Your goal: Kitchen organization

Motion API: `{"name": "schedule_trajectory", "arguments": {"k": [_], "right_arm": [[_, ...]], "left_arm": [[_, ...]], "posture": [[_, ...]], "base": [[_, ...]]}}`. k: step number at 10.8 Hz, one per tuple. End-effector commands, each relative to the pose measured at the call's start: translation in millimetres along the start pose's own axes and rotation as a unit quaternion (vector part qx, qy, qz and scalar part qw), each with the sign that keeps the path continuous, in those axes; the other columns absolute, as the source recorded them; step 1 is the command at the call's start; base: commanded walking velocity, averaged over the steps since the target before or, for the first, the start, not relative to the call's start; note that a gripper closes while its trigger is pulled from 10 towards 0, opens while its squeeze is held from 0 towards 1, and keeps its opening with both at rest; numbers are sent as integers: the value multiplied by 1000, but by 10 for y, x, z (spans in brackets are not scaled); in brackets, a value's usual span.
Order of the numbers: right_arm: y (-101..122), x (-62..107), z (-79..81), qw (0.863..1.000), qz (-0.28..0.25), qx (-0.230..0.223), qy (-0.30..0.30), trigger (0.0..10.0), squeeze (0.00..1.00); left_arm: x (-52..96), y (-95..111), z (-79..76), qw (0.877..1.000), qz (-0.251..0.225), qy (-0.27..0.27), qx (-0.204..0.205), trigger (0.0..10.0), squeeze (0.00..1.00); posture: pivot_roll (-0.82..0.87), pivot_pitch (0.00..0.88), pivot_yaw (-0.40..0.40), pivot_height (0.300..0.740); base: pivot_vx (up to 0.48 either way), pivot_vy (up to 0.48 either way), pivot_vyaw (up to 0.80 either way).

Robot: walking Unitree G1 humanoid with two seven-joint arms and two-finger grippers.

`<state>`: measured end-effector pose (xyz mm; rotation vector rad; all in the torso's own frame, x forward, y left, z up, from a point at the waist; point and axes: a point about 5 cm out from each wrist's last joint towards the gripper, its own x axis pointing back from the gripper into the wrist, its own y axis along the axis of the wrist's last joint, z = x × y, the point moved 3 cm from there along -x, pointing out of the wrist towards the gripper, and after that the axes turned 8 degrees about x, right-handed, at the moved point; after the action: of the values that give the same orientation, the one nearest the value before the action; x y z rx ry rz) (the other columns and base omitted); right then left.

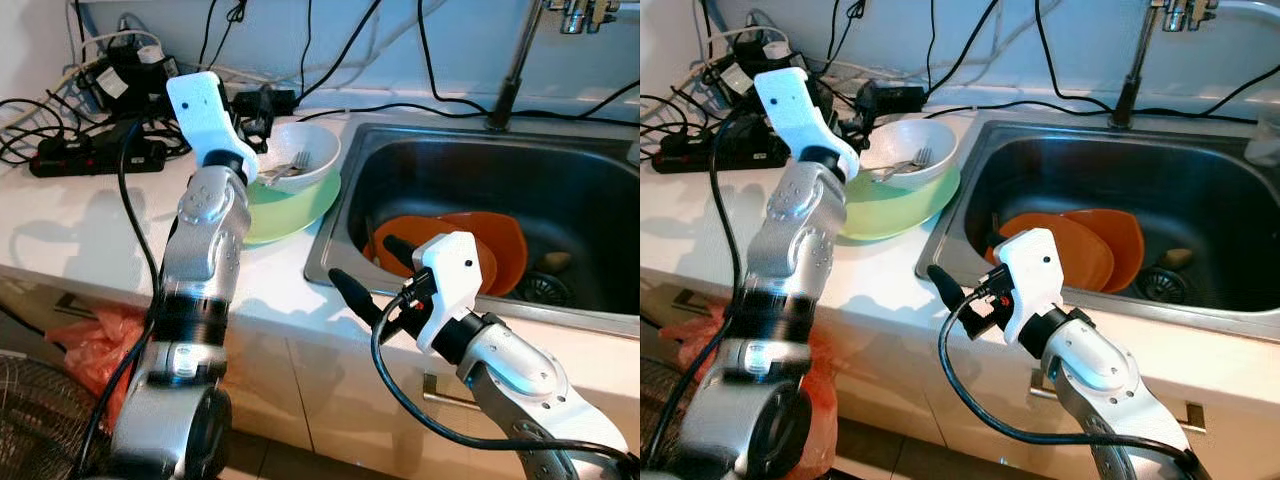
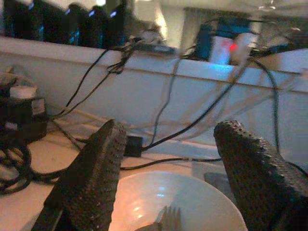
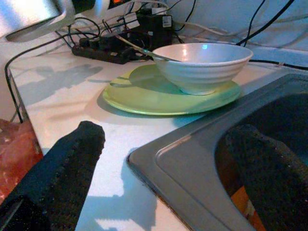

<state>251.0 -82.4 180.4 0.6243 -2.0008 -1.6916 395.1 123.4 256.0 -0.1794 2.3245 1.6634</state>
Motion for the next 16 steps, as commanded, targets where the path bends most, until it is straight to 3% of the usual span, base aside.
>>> {"name": "schedule_trajectory", "arguments": {"k": [1, 4, 7, 8, 13, 16], "right_arm": [[12, -31, 9, 1000, -5, 1, 5, 10000, 0], [1, -72, 16, 1000, -4, 1, 16, 10000, 0], [-5, -100, 8, 1000, -2, 6, 23, 10000, 0], [-3, -111, 10, 1000, -3, 7, 25, 10000, 0], [-12, -111, 52, 999, -1, 3, 37, 10000, 0], [-9, -98, 26, 999, 1, 6, 35, 10000, 0]], "left_arm": [[95, -31, 27, 1000, 9, -9, -27, 10000, 1000], [322, -301, 127, 997, 50, 15, -48, 10000, 1000], [412, -289, 80, 998, 40, 7, -54, 10000, 1000], [429, -281, 47, 998, 34, -6, -60, 10000, 0], [638, -510, 27, 993, 53, -35, -94, 10000, 0], [645, -625, 51, 992, 59, -37, -102, 10000, 0]], "posture": [[-170, 0, 98, 740], [-147, 0, 75, 740], [-133, 0, 60, 740], [-127, 0, 57, 740], [-117, 0, 38, 740], [-130, 0, 36, 740]], "base": [[0, 0, 0], [0, 0, 0], [0, 0, 0], [0, 0, 0], [0, 0, 0], [0, 0, 0]]}}
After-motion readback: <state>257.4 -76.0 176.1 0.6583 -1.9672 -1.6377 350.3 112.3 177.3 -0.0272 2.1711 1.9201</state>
